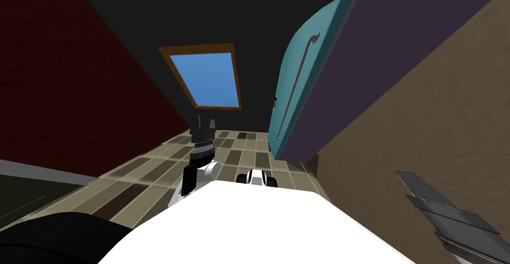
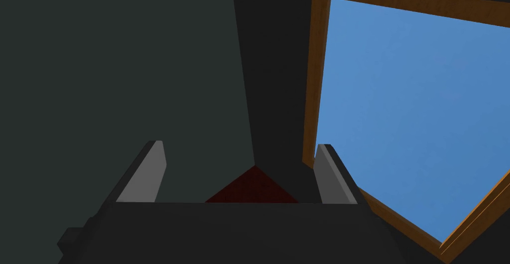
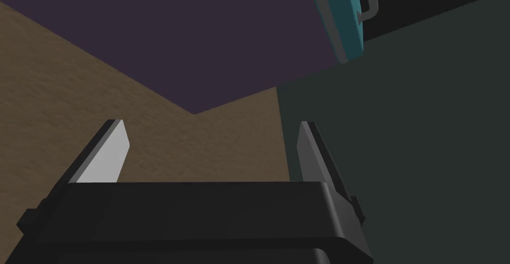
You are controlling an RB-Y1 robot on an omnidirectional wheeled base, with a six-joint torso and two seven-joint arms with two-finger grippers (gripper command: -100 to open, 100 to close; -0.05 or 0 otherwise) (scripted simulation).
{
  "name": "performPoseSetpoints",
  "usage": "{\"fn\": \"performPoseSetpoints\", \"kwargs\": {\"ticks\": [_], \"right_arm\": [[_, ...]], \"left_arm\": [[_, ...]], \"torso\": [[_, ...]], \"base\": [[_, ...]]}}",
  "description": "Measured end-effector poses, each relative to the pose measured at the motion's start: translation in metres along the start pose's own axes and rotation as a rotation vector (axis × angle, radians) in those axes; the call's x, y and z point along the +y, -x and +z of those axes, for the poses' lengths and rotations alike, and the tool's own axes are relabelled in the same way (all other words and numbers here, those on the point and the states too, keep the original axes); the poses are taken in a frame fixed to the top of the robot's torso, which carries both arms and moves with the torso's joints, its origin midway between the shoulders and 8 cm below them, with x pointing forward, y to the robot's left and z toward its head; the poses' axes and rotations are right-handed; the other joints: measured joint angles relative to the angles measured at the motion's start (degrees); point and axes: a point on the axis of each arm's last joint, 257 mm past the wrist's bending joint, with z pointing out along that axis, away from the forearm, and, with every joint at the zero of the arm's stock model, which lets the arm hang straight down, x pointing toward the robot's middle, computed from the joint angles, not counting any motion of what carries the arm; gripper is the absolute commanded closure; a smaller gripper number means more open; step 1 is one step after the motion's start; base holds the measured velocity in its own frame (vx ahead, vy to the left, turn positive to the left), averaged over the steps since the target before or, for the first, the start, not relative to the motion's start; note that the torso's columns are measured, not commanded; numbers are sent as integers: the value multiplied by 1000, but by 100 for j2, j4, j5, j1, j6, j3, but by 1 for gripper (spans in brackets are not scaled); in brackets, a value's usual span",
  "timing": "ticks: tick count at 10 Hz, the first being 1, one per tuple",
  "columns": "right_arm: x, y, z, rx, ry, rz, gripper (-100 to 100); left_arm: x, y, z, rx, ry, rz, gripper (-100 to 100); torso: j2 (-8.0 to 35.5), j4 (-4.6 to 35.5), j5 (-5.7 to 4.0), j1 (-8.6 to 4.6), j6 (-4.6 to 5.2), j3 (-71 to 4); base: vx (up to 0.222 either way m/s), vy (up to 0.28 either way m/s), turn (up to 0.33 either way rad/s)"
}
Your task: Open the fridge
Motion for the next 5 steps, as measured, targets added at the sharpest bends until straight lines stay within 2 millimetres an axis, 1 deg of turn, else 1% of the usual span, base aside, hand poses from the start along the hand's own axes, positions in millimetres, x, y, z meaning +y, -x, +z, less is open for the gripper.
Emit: {"fn": "performPoseSetpoints", "kwargs": {"ticks": [1, 4, 5], "right_arm": [[-9, 11, -10, 9, -26, -55, -100], [-21, 45, -28, 30, -80, -194, -100], [-28, 58, -39, 41, -103, -248, -100]], "left_arm": [[0, 0, 0, 0, 0, 0, 0], [0, 0, 0, 0, 0, 0, 0], [0, 0, 0, 0, 0, 0, 0]], "torso": [[-8, -2, 1, 3, -1, -4], [2, 1, 3, 10, 1, 1], [-3, 0, 2, 6, -1, -1]], "base": [[107, 8, 50], [114, 22, 73], [105, 6, 56]]}}
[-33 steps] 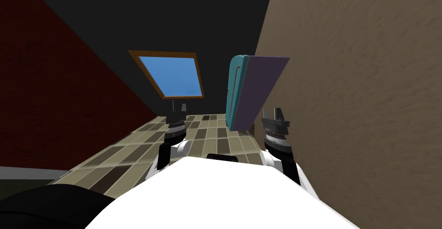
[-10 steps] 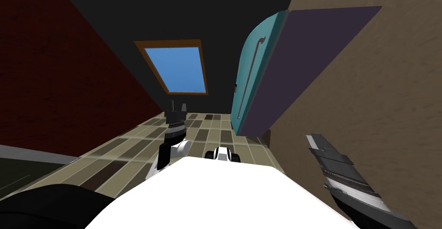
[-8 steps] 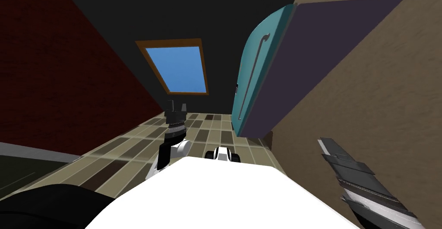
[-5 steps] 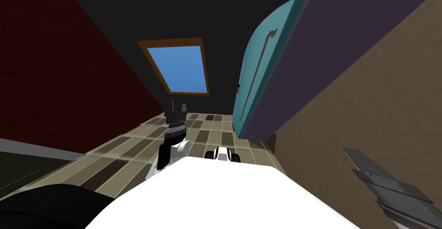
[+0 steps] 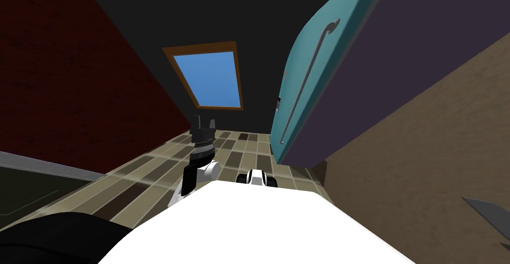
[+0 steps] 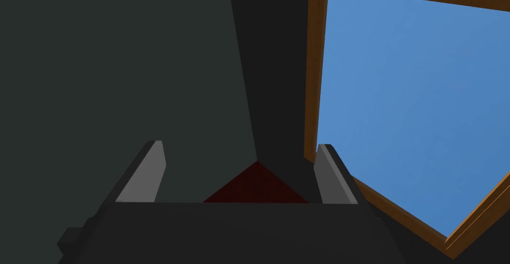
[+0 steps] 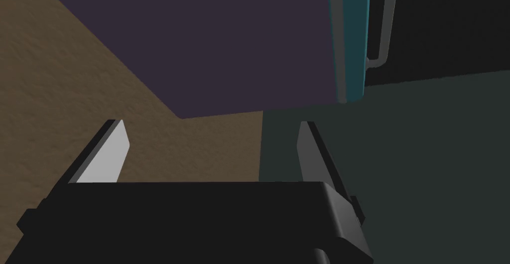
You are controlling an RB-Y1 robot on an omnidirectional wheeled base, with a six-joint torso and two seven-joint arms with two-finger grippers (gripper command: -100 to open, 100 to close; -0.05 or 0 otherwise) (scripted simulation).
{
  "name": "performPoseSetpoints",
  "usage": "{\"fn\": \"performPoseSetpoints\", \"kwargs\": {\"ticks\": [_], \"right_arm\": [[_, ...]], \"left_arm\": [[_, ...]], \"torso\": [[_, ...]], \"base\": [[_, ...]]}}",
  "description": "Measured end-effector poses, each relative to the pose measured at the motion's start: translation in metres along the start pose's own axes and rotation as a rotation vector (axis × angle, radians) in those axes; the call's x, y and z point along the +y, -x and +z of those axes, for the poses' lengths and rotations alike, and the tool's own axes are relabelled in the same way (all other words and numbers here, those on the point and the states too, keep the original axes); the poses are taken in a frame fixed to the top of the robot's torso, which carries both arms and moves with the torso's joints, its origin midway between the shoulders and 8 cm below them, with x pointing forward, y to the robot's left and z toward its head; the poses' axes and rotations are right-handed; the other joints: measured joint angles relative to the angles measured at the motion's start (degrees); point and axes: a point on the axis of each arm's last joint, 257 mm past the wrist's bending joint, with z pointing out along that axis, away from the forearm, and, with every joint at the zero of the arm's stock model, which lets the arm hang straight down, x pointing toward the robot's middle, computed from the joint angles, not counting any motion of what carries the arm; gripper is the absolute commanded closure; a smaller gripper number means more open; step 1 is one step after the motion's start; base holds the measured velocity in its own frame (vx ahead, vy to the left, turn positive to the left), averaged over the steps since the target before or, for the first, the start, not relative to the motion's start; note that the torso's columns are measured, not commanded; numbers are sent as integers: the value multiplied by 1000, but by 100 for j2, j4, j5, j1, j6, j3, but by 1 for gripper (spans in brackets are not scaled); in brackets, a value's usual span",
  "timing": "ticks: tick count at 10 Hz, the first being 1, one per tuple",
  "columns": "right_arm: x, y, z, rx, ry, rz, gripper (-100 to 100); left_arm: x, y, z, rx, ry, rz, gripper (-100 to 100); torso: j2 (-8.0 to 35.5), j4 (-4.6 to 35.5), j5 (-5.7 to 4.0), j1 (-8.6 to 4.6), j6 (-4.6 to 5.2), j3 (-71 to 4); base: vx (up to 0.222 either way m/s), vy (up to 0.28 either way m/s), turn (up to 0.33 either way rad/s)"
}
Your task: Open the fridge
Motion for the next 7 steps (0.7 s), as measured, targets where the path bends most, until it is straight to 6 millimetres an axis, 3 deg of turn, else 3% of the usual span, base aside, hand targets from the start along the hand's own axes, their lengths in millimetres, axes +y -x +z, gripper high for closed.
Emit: {"fn": "performPoseSetpoints", "kwargs": {"ticks": [4, 7], "right_arm": [[-26, 48, -24, 33, -63, -201, -100], [-32, 89, -37, 56, -97, -351, -100]], "left_arm": [[0, 0, 0, 0, 0, 0, 0], [0, 0, 0, 0, 0, 0, 0]], "torso": [[-2, -1, 0, 1, 0, -1], [8, 2, -1, -3, 1, 4]], "base": [[122, 12, 76], [116, -6, 81]]}}
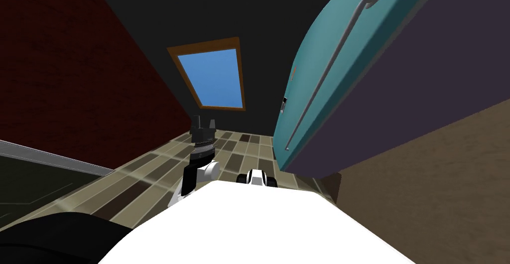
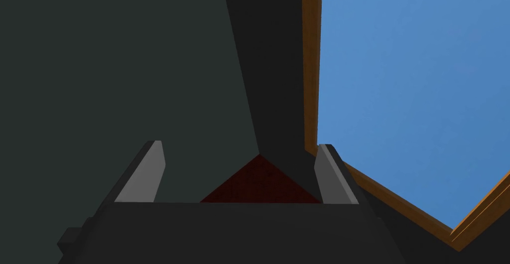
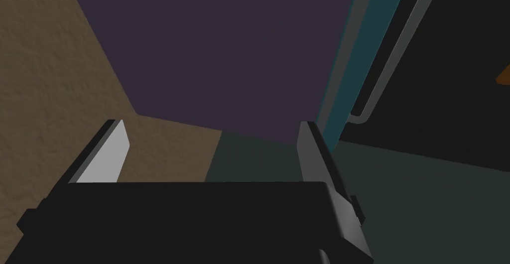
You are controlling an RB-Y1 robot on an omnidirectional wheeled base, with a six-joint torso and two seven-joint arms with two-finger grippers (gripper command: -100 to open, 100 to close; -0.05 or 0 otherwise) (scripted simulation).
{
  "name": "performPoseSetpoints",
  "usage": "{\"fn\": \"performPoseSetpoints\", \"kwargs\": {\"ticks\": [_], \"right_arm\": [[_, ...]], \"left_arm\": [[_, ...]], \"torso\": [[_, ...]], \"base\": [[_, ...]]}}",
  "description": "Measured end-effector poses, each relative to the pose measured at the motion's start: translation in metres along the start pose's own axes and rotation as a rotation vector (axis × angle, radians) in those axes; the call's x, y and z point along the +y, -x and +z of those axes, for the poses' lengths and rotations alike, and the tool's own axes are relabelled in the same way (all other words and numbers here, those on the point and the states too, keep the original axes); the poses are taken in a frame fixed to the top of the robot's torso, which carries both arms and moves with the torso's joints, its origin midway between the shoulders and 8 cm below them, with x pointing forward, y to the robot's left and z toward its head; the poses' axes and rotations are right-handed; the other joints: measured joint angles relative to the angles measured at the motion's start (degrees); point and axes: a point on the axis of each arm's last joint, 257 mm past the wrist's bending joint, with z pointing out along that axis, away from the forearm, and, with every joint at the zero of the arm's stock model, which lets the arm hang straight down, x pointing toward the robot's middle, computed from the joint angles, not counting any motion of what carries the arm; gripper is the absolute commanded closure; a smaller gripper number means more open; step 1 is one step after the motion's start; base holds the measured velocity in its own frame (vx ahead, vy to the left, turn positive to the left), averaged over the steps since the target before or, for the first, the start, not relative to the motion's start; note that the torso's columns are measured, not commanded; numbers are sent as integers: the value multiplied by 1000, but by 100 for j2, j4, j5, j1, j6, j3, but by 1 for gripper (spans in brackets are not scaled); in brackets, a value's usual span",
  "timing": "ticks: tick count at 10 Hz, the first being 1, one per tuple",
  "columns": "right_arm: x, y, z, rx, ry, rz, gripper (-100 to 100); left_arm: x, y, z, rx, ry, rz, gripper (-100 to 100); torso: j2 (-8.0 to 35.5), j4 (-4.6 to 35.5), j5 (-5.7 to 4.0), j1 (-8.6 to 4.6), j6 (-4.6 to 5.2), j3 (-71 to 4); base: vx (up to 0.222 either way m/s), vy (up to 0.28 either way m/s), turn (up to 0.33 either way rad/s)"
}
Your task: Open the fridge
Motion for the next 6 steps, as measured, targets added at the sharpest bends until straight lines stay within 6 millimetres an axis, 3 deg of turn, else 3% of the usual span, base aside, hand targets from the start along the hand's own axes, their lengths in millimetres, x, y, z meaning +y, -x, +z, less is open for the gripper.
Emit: {"fn": "performPoseSetpoints", "kwargs": {"ticks": [1, 6], "right_arm": [[-13, 12, -8, 13, -17, -57, -100], [-36, 79, -25, 53, -53, -314, -100]], "left_arm": [[0, 0, 0, 0, 0, 0, 0], [0, 0, 0, 0, 0, 0, 0]], "torso": [[-8, -2, 1, 6, -1, -4], [-3, -1, 1, 2, 1, -3]], "base": [[114, 14, 56], [124, 6, 76]]}}
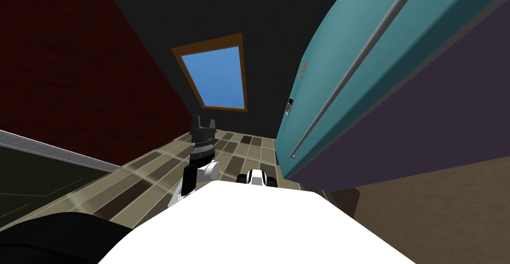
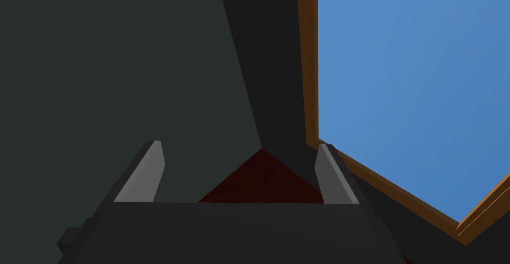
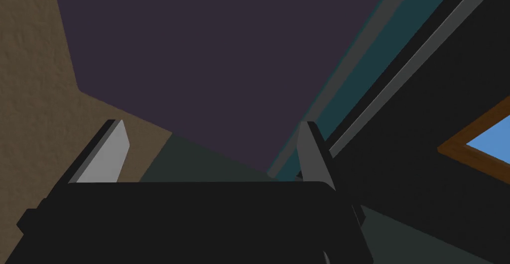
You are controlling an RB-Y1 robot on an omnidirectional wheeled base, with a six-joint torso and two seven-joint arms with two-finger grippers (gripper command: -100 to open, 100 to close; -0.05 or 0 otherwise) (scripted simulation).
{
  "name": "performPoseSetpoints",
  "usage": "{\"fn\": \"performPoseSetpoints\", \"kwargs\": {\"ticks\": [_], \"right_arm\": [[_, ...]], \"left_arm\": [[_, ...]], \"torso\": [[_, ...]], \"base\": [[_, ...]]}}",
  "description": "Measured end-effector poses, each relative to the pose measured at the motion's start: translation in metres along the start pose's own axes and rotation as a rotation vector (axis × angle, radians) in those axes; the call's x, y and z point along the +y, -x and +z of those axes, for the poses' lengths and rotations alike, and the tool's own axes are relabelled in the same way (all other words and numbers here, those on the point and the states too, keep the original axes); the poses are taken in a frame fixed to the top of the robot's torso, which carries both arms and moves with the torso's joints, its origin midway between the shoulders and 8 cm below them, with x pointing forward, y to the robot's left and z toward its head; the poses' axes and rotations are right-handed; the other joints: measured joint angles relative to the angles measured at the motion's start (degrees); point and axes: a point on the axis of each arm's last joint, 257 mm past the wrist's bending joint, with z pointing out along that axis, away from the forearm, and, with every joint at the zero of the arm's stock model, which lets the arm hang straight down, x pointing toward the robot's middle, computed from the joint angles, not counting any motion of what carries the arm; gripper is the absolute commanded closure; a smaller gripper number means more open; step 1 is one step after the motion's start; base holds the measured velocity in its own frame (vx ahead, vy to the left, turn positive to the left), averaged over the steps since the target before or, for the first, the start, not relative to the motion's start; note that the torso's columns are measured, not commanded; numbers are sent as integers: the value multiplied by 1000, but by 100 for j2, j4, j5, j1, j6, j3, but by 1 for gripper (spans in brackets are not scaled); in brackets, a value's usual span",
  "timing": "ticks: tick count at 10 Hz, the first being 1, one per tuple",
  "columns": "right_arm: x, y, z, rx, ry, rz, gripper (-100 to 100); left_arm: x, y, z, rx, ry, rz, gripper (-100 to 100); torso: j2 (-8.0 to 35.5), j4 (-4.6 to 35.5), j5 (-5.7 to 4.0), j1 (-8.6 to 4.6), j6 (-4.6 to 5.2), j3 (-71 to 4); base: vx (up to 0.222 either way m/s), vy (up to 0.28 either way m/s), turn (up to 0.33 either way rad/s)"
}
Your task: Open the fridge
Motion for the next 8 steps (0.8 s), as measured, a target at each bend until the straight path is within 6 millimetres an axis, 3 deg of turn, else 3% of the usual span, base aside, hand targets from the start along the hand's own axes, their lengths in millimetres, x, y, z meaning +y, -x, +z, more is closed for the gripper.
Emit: {"fn": "performPoseSetpoints", "kwargs": {"ticks": [8], "right_arm": [[-40, 105, -12, 48, -19, -401, -100]], "left_arm": [[0, 0, 0, 0, 0, 0, 0]], "torso": [[0, 1, -2, -4, -1, 1]], "base": [[115, -6, 74]]}}
